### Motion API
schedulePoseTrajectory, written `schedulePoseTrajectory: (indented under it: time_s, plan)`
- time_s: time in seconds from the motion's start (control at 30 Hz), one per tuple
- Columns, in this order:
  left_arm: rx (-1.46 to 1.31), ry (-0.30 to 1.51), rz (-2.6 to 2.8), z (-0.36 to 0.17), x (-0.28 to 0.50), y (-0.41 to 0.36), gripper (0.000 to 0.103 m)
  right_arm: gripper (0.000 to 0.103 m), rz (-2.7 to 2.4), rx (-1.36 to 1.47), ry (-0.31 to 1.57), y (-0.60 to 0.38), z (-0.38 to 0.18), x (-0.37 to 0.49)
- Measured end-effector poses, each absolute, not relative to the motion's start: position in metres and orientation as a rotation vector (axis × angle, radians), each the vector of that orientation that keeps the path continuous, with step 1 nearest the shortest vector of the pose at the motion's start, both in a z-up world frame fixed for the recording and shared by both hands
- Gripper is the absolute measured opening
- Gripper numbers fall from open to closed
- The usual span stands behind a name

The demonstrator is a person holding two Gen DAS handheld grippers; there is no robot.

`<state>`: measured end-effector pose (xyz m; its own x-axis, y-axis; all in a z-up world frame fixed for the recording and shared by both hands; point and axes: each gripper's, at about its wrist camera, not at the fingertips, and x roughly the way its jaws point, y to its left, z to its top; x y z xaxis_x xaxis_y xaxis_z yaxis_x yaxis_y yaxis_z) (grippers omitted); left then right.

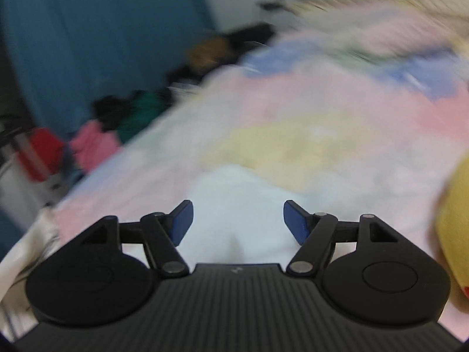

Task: Fold clothes
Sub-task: 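Open both grippers and release the sweatpants onto the bed, then grasp the pant leg edge with the right gripper and pull it flat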

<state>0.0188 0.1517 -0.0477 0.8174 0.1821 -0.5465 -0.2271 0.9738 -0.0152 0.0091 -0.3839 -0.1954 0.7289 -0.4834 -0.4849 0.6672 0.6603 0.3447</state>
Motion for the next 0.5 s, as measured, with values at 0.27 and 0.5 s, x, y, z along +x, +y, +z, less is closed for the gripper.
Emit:
schedulePoseTrajectory:
  time_s: [0.27, 0.5]
  plan:
    - [-0.061, 0.491, 0.023, -0.032, 0.02, 0.072, 0.102, 0.071, -0.259, 0.403, 0.323, -0.303, -0.164, 0.016]
    - [-0.077, 0.42, -0.082, -0.035, 0.035, 0.021, 0.102, 0.071, -0.073, 0.336, 0.306, -0.265, -0.161, 0.023]
